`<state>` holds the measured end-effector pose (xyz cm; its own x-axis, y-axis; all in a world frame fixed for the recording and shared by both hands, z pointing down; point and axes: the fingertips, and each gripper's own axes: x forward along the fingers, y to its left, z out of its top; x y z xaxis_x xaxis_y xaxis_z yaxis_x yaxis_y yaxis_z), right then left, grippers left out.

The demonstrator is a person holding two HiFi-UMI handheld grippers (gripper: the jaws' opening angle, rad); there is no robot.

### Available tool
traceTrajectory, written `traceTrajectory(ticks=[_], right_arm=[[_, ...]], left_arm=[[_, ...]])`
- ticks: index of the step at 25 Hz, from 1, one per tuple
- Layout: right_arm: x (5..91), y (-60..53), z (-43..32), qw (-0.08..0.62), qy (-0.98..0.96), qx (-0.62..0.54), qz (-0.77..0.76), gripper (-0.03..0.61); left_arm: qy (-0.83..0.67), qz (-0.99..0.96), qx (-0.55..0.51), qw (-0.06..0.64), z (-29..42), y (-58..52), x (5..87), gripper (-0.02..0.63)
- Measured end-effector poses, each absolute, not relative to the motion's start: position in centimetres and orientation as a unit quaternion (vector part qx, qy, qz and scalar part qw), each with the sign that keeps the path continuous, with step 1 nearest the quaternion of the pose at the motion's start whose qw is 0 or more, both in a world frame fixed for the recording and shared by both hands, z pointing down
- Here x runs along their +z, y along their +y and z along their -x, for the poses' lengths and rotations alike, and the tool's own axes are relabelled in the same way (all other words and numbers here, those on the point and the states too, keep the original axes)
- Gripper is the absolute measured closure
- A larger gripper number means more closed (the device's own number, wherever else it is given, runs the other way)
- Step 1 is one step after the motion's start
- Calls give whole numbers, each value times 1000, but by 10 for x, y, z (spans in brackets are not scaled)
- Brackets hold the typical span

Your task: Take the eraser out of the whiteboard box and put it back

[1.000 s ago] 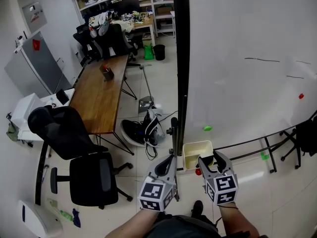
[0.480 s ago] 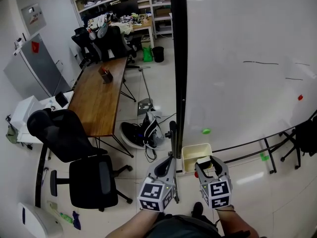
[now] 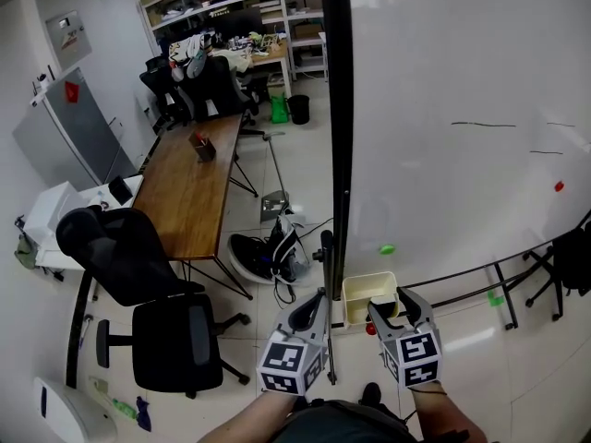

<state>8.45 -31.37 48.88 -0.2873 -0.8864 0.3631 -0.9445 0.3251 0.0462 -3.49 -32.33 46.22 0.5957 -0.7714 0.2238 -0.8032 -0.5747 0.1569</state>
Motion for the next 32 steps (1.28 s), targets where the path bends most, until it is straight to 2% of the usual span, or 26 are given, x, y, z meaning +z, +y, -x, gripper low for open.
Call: traceTrajectory(ticks=[10,13,14,19,32], right_arm=[[373,-305,-91,64,-820,51,-567,319],[344,-296,-90,40,-821,32,-568,415],[336,-293,-89,34,-823,25,-566,425],[317,-280,-89,16,-834,9,-551,549],[295,-262,-132,-15,-855,7,-518,551]], left_arm=[[-460,-884,24,77,54,-308,397,586],[-467,-883,9,41,64,-300,368,586],[-469,-883,5,33,67,-297,359,586],[-482,-876,-11,33,72,-287,340,586],[-489,-871,-24,33,19,-254,314,586]])
